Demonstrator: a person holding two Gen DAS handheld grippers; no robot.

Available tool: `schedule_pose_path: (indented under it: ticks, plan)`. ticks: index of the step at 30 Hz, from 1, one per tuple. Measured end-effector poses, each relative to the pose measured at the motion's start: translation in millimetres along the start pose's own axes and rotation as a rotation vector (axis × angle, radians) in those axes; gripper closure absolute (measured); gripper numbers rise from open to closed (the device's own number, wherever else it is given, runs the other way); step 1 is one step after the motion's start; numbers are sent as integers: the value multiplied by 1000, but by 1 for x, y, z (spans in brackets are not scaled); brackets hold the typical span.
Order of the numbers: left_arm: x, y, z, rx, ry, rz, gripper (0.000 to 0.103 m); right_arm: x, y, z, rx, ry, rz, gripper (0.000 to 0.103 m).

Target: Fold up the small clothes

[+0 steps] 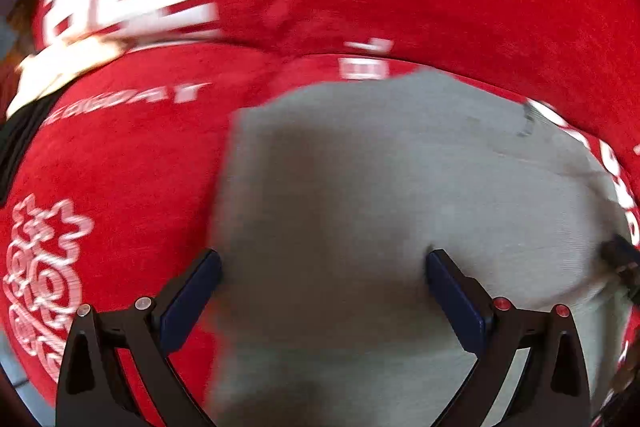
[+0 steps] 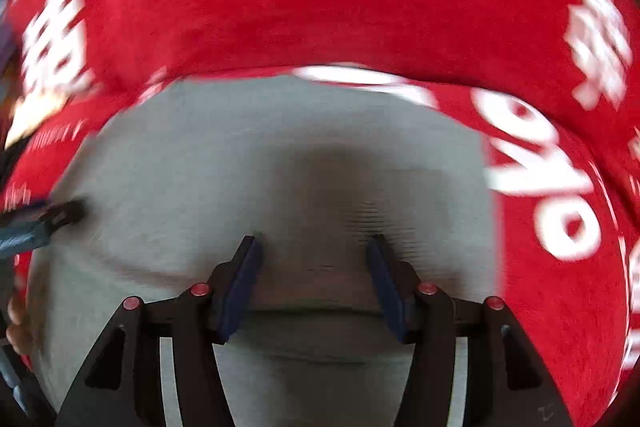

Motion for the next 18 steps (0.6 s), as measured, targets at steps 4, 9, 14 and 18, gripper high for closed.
schedule_pose_path:
  ticks: [4,9,14,18]
  plan:
    - [20,14,21,-18,2,105,1,5,11,33,-46,62,28,44]
    - [-62,69,58,-77,146,-107,1,105,60,62,-57,-135,243,41]
    - [-61,104,34,-31,90,-201,0,103,96,47,-31,-151,286,36]
    - [-6,106,36,-21,120,-93,0,31,100,55,-26,-108,125,37]
Point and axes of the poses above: each gripper's, at about its wrist camera, not at the fingertips, and z roughly against the way its jaws point, x to its left, y to its underside, the point moved 5 cm from there along -z, roughly the way its jaws point, and after that the axes turned 1 degree about -x, right-handed, at the moved point
